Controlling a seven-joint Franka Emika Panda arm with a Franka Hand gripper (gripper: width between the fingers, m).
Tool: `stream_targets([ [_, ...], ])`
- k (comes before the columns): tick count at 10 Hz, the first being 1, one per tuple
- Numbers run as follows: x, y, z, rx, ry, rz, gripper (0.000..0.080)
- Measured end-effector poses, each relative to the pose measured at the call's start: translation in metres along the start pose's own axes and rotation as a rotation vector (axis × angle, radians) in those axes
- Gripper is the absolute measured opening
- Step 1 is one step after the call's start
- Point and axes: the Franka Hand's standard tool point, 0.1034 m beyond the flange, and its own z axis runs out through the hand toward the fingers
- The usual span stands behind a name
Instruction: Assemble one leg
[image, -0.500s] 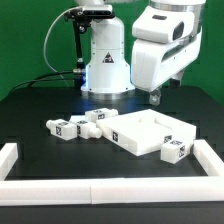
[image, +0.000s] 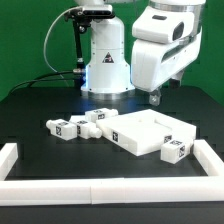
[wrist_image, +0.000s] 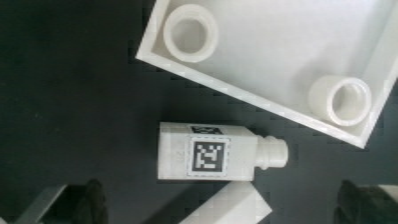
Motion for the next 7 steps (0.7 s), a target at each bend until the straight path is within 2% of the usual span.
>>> stream_targets([
  [1, -0.002, 0.002, 0.000, -0.004, 0.004, 0.032, 0.0650],
  [2, -0.007, 0.011, 0.001, -0.024, 0.025, 0.163, 0.0650],
  [3, -0.007, 0.016, 0.004, -0.032, 0.043, 0.279, 0.0650],
  [4, -0.009, 0.018, 0.010, -0.007, 0.053, 0.353, 0.0650],
  [5, -0.014, 0.023, 0.009, 0.045, 0.083, 0.323, 0.0650],
  [7, -0.013, 0.022, 0.009, 0.054, 0.081, 0.483, 0.0650],
])
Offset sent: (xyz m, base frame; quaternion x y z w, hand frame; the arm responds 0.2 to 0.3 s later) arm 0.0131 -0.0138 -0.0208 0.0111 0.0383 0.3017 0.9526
